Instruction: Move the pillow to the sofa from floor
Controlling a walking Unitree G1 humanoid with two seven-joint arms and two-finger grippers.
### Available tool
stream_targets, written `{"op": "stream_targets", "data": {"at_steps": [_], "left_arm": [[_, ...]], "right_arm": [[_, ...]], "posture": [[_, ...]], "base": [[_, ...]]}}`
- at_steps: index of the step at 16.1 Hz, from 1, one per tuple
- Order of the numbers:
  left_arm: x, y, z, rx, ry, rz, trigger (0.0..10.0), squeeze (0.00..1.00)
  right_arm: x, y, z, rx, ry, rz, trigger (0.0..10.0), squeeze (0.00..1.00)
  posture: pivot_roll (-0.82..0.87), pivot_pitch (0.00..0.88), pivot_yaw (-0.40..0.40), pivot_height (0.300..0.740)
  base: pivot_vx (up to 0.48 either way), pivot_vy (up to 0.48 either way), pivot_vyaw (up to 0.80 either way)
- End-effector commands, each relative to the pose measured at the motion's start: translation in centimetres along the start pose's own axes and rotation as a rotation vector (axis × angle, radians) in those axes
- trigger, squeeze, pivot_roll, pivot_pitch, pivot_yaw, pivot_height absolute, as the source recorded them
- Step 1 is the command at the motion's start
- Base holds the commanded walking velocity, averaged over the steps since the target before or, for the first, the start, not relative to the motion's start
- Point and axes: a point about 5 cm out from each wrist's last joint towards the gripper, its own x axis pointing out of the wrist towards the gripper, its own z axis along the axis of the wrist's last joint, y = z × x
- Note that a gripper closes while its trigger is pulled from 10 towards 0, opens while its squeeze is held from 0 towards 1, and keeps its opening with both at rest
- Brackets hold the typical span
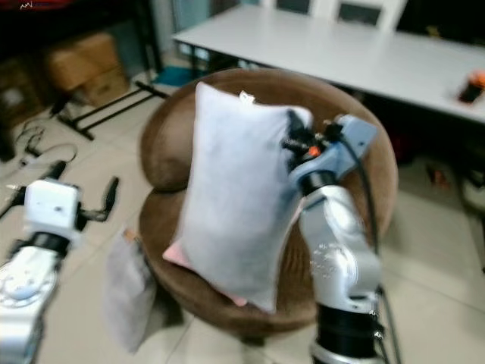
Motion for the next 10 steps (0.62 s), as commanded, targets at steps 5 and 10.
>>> {"op": "stream_targets", "data": {"at_steps": [5, 10], "left_arm": [[-0.20, 0.60, 0.00, 0.015, 0.004, 0.002, 10.0, 0.00], [-0.33, 0.57, -0.15, 0.019, 0.014, -0.004, 10.0, 0.00]], "right_arm": [[0.50, 1.22, 1.71, 0.009, -0.097, 0.058, 10.0, 0.00], [1.00, 1.25, 2.05, 0.013, -0.114, 0.048, 10.0, 0.00]], "posture": [[0.05, 0.000, 0.019, 0.740], [0.05, 0.000, 0.011, 0.740]], "base": [[0.295, 0.000, 0.00], [0.294, 0.000, 0.00]]}}
